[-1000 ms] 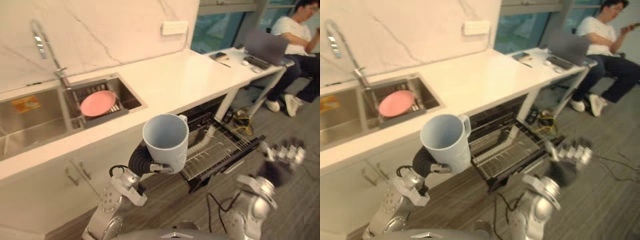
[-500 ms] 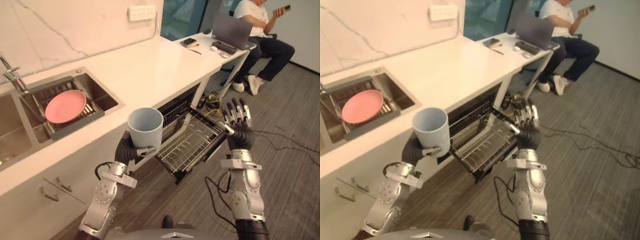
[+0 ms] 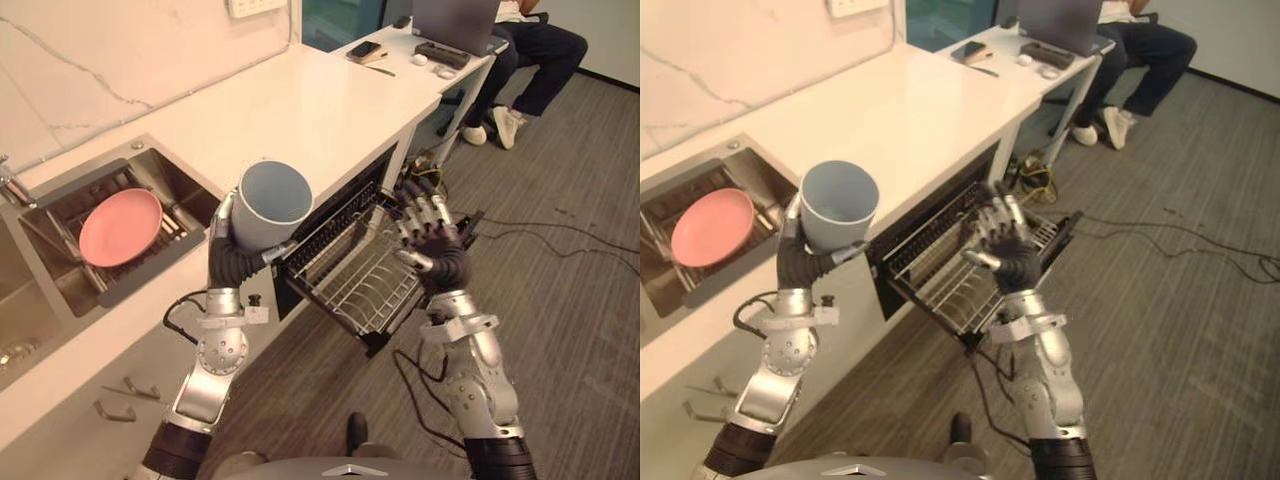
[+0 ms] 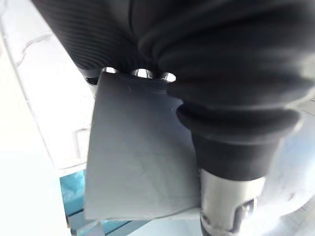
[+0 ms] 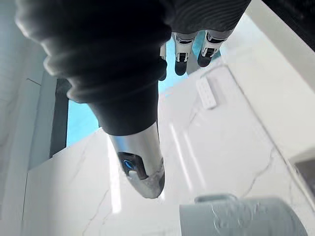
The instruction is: Walk over to the sink, pick up the cup, carry it to the dishwasher, place the cup inside the dishwasher, then close the dishwasher door
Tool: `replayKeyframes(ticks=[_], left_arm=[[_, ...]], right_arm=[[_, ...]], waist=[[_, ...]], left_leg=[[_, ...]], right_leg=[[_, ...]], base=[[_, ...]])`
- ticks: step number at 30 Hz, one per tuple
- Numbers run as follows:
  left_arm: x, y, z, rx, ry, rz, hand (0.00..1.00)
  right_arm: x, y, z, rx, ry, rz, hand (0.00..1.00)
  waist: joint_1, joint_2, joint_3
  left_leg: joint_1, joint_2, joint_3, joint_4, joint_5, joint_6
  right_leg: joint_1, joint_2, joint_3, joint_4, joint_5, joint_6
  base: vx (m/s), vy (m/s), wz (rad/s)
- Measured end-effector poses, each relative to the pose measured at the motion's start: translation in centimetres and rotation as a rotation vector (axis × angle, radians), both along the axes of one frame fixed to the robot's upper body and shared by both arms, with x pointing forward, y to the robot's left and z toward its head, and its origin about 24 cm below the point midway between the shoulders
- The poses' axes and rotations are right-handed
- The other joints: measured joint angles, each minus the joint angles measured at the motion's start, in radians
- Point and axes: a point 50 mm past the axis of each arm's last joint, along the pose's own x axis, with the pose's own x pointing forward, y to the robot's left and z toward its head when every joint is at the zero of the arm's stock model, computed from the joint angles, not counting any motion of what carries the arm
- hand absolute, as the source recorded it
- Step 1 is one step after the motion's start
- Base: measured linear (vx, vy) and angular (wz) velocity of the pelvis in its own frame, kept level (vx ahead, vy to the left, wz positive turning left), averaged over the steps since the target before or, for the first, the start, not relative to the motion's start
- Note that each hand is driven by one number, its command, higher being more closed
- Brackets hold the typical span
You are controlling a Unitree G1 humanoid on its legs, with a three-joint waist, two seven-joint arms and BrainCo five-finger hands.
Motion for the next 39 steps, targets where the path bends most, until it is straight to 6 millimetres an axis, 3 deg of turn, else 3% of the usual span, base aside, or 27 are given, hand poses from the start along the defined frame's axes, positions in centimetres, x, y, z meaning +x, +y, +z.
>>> replayKeyframes(ticks=[3, 11, 22, 30, 39], left_arm=[[0.2, -0.4, 0.7, 0.034, -0.056, 0.047, 1.0], [0.1, -1.6, 0.9, 0.093, -0.095, 0.082, 1.0], [-0.1, -4.2, -0.4, 0.143, -0.045, 0.011, 1.0], [-0.4, -5.5, -1.4, 0.184, -0.013, -0.034, 1.0], [-0.5, -5.9, -2.0, 0.197, 0.011, -0.048, 1.0]], right_arm=[[-0.2, 1.4, -0.2, 0.035, 0.003, 0.056, 0.0], [-0.3, 2.5, -0.2, 0.01, 0.003, 0.052, 0.0], [-0.5, 4.4, -0.1, 0.038, 0.006, 0.112, 0.0], [-0.1, 5.4, 0.9, 0.052, -0.032, 0.144, 0.0], [-0.1, 6.1, 0.5, 0.05, 0.012, 0.132, 0.0]], waist=[[0.002, 0.0, 0.0], [0.002, -0.006, -0.007], [0.015, -0.036, -0.033], [0.016, -0.035, -0.035], [0.018, -0.038, -0.072]], left_leg=[[-0.001, -0.004, 0.0, 0.003, -0.002, 0.005], [-0.02, -0.002, 0.003, 0.014, -0.002, 0.007], [-0.022, -0.001, 0.003, 0.018, -0.001, 0.007], [-0.022, 0.0, 0.003, 0.017, 0.001, 0.007], [-0.035, 0.0, 0.003, 0.016, 0.004, 0.009]], right_leg=[[0.0, -0.005, 0.0, -0.006, 0.003, 0.005], [-0.017, -0.005, -0.001, -0.006, 0.007, 0.011], [-0.017, -0.005, -0.001, -0.006, 0.009, 0.015], [-0.019, -0.003, -0.001, -0.006, 0.009, 0.015], [-0.031, -0.004, -0.002, -0.006, 0.011, 0.012]], base=[[-0.06, 0.013, -0.01], [-0.05, -0.01, -0.01], [-0.04, -0.007, 0.0], [-0.01, -0.003, 0.0], [-0.01, -0.003, 0.0]])
